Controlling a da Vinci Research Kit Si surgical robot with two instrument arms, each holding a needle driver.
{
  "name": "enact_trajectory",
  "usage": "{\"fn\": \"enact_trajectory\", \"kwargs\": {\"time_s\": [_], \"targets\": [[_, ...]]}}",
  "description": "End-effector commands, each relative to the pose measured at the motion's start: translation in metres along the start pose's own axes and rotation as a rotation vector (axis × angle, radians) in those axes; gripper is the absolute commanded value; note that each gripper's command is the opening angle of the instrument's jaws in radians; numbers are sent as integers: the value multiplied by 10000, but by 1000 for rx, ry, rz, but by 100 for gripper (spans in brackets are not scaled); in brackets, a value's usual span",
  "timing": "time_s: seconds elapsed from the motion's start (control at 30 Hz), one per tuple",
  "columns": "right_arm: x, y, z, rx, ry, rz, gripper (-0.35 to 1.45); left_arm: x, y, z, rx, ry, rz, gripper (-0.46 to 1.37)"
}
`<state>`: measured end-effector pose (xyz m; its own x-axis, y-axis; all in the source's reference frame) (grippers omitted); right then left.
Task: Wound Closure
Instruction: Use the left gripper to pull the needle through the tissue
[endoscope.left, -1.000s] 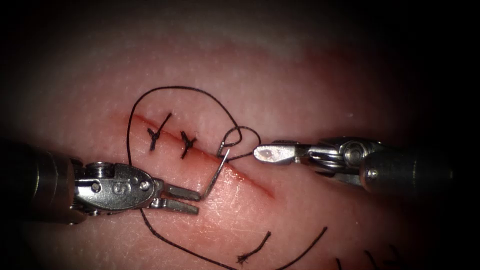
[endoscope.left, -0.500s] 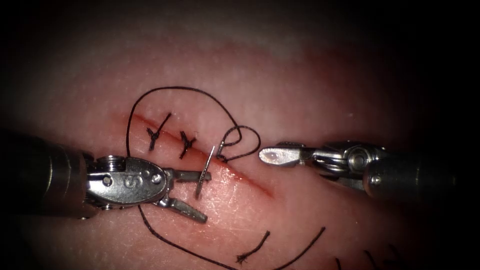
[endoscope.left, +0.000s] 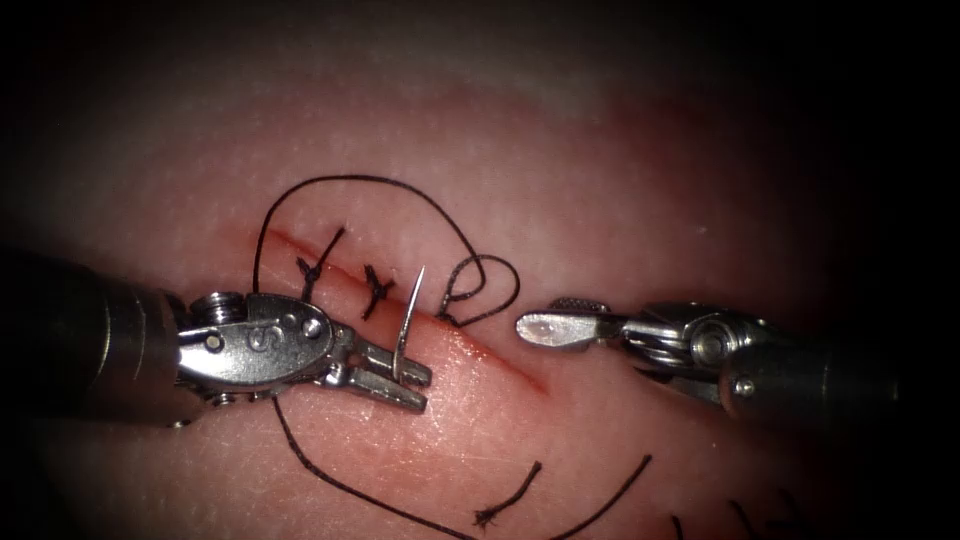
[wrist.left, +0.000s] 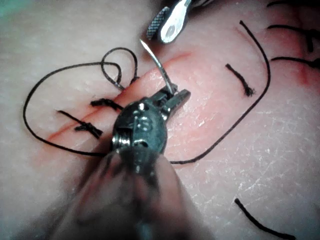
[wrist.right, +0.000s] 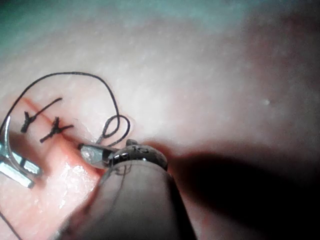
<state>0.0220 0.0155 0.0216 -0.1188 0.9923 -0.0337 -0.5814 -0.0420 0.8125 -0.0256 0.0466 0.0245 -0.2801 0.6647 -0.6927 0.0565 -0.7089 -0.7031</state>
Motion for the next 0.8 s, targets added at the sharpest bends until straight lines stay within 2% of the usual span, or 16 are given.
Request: {"fn": "enact_trajectory", "kwargs": {"time_s": [0.03, 0.13, 0.27, 0.37, 0.53, 0.77, 0.8], "targets": [[0, 0, 0, 1, -1, -6, 89, 0, 1, 1, -12, 3, -11, -35], [0, 0, 0, 1, -1, -12, 88, 0, 4, 1, -12, 4, -79, -35], [-1, -1, 1, 5, 0, -18, 86, 4, 7, -4, -25, 10, -223, -35], [-2, -1, 2, 9, -3, -18, 83, 11, 9, -9, -45, 17, -274, -35], [-5, -2, 4, 14, -5, -18, 80, 24, 10, -17, -118, 24, -374, -35], [-8, -4, 6, 19, -9, -18, 76, 28, 18, -22, -198, -12, -617, -35], [-9, -4, 7, 22, -10, -18, 76, 28, 21, -23, -221, -27, -694, -35]]}}
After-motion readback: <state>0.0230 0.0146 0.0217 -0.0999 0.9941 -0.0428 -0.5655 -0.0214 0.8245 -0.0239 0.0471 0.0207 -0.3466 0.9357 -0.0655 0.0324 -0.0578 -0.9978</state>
